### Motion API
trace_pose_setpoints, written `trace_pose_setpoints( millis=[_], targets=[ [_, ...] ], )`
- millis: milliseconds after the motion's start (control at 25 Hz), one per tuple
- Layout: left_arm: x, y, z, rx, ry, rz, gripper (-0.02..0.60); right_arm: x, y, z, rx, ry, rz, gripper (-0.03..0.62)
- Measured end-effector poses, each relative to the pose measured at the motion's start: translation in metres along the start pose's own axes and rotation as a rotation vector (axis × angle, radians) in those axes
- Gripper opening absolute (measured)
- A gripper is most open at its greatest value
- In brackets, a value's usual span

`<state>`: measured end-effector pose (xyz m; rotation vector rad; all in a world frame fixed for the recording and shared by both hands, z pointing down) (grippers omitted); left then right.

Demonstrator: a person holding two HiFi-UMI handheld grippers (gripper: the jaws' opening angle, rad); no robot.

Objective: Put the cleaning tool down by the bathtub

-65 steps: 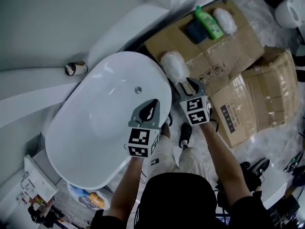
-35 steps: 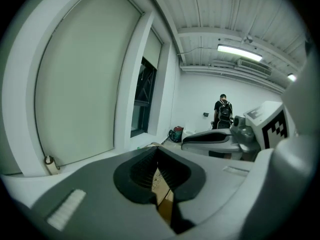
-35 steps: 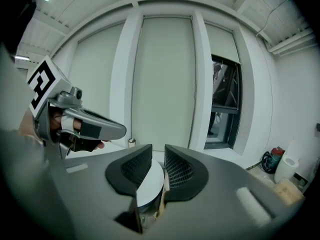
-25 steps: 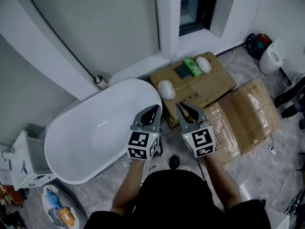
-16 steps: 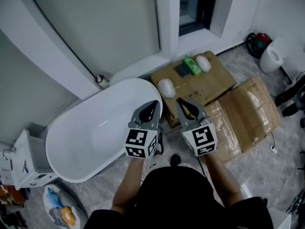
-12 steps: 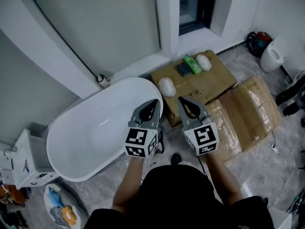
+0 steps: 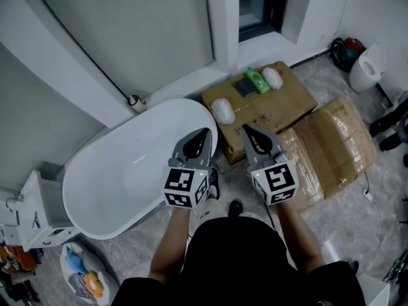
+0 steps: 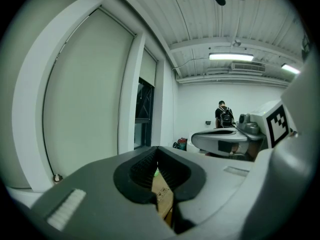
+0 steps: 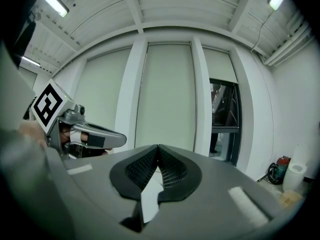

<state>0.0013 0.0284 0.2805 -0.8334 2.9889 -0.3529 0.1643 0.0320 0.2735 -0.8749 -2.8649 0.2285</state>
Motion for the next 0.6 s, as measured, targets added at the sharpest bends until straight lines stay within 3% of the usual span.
trace_pose_setpoints(
  millis=[600],
  targets=[
    [0.000,-0.018,-0.001,0.019,0.003,-0.007,-0.002,-0.017,-0.007,-0.007,0.017,-0.001,0.000,0.006]
  ],
)
Point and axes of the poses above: the fingertips, and each gripper's own axes: y backward along the fingers, x to its left, z out of its top, the point moved 7 cm from there along y, backward along the fingers, and after that the axes turned 4 degrees about x, right-handed, at the moved point
